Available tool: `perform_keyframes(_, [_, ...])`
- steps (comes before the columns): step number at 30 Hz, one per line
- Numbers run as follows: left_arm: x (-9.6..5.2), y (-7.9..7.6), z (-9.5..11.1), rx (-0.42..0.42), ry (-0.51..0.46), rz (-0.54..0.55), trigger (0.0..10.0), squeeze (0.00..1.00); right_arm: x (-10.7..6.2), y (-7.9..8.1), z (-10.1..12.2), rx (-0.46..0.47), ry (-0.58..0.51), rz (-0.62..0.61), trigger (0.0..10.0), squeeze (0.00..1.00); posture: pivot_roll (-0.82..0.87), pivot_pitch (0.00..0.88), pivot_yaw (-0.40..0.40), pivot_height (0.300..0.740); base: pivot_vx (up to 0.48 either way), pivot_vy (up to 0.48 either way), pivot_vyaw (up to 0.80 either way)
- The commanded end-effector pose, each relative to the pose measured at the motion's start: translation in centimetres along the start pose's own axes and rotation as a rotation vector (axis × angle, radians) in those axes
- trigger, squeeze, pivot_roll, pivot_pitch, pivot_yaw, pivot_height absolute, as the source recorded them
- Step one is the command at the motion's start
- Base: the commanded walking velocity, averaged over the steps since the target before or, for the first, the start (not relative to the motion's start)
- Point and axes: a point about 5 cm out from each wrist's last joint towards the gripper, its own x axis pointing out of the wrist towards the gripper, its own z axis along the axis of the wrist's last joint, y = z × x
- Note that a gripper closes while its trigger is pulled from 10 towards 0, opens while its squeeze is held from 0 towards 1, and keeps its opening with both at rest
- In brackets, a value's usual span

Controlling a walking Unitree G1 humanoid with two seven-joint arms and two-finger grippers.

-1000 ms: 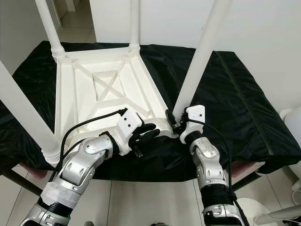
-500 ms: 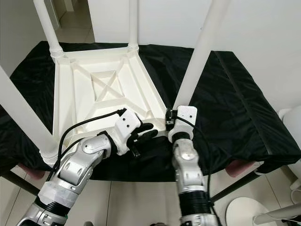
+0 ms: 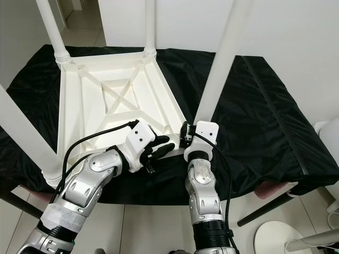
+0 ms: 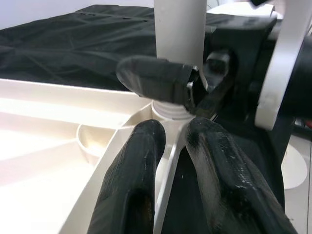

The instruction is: Building children table

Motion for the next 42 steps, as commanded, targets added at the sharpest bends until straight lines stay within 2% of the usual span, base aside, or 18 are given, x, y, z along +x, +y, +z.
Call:
perform_keyframes(1, [-0.3, 0.0, -0.3, 0.003, 0.010, 0.045, 10.0, 0.00, -0.2, -0.2, 0.1, -0.014, -0.009, 0.046, 10.0, 1.00, 0.01, 0.051, -0.031, 0.740, 0.000, 0.000, 0.00])
perform_keyframes(2, [-0.4, 0.0, -0.5, 0.009, 0.015, 0.044, 10.0, 0.00, -0.2, -0.5, 0.2, -0.019, -0.008, 0.070, 10.0, 0.62, 0.01, 0.050, -0.036, 0.740, 0.000, 0.000, 0.00])
perform_keyframes(5, [-0.6, 0.0, -0.6, 0.017, 0.019, 0.047, 10.0, 0.00, -0.3, -0.8, 0.2, -0.017, -0.004, 0.086, 10.0, 0.62, 0.01, 0.050, -0.036, 0.740, 0.000, 0.000, 0.00])
perform_keyframes(6, [-0.6, 0.0, -0.7, 0.015, 0.021, 0.047, 10.0, 0.00, -0.3, -0.9, 0.1, -0.018, 0.000, 0.134, 10.0, 0.00, 0.01, 0.047, -0.043, 0.740, 0.000, 0.000, 0.00])
perform_keyframes(9, [-0.6, -0.1, -0.7, 0.009, 0.023, 0.048, 10.0, 0.00, -0.2, -1.1, 0.0, -0.028, 0.011, 0.212, 10.0, 0.00, 0.01, 0.047, -0.044, 0.740, 0.000, 0.000, 0.00])
perform_keyframes(11, [-0.6, -0.3, -0.8, -0.005, 0.025, 0.056, 10.0, 0.00, 0.3, -2.2, -0.4, -0.090, 0.038, 0.360, 10.0, 0.00, 0.03, 0.043, -0.050, 0.740, 0.000, 0.000, 0.00])
perform_keyframes(17, [-0.6, -0.4, -0.8, -0.010, 0.028, 0.058, 10.0, 0.00, 0.7, -2.9, -0.7, -0.110, 0.069, 0.453, 10.0, 0.00, 0.04, 0.035, -0.053, 0.740, 0.000, 0.000, 0.00])
perform_keyframes(20, [-0.4, -0.5, -0.6, -0.020, 0.029, 0.056, 10.0, 0.00, 1.5, -3.7, -0.9, -0.196, 0.097, 0.567, 10.0, 0.00, 0.04, 0.021, -0.054, 0.740, 0.000, 0.000, 0.00])
perform_keyframes(23, [-0.4, -0.5, -0.6, -0.020, 0.030, 0.056, 10.0, 0.00, 1.7, -3.8, -1.0, -0.215, 0.100, 0.586, 10.0, 0.00, 0.04, 0.021, -0.054, 0.740, 0.000, 0.000, 0.00])
perform_keyframes(24, [-0.3, -0.5, -0.6, -0.017, 0.029, 0.053, 10.0, 0.00, 2.1, -4.0, -1.1, -0.229, 0.115, 0.616, 5.1, 0.00, 0.04, 0.018, -0.052, 0.740, 0.000, 0.000, 0.00])
perform_keyframes(25, [-0.2, -0.6, -0.5, -0.011, 0.027, 0.052, 10.0, 0.00, 2.3, -4.2, -1.2, -0.244, 0.126, 0.639, 3.9, 0.00, 0.04, 0.017, -0.051, 0.740, 0.000, 0.000, 0.00])
perform_keyframes(27, [-0.2, -0.6, -0.5, -0.006, 0.025, 0.051, 10.0, 0.00, 2.5, -4.4, -1.3, -0.252, 0.135, 0.653, 3.7, 0.00, 0.04, 0.017, -0.051, 0.740, 0.000, 0.000, 0.00])
perform_keyframes(28, [-0.1, -0.6, -0.4, -0.003, 0.023, 0.049, 10.0, 0.00, 2.7, -4.5, -1.4, -0.253, 0.142, 0.661, 2.4, 0.00, 0.04, 0.014, -0.050, 0.740, 0.000, 0.000, 0.00])
perform_keyframes(29, [-0.1, -0.6, -0.4, 0.001, 0.021, 0.049, 10.0, 0.00, 2.8, -4.7, -1.4, -0.253, 0.147, 0.665, 0.0, 0.00, 0.04, 0.011, -0.048, 0.740, 0.000, 0.000, 0.00])
perform_keyframes(36, [-0.1, -0.6, -0.2, 0.007, 0.018, 0.049, 10.0, 0.00, 2.7, -5.3, -2.0, -0.240, 0.168, 0.681, 0.0, 0.00, 0.04, 0.008, -0.041, 0.740, 0.000, 0.000, 0.00])
perform_keyframes(39, [0.0, -0.6, -0.2, 0.009, 0.017, 0.048, 10.0, 0.00, 2.6, -5.5, -2.4, -0.219, 0.177, 0.628, 0.0, 0.00, 0.04, 0.010, -0.040, 0.740, 0.000, 0.000, 0.00])
perform_keyframes(40, [0.0, -0.6, -0.2, 0.009, 0.016, 0.047, 10.0, 0.00, 2.6, -5.6, -2.4, -0.216, 0.174, 0.614, 10.0, 0.00, 0.04, 0.010, -0.040, 0.740, 0.000, 0.000, 0.00])
perform_keyframes(42, [0.1, -0.6, -0.2, 0.011, 0.016, 0.047, 10.0, 0.00, 2.8, -5.5, -2.3, -0.175, 0.171, 0.582, 10.0, 0.00, 0.04, 0.011, -0.039, 0.740, 0.000, 0.000, 0.00])
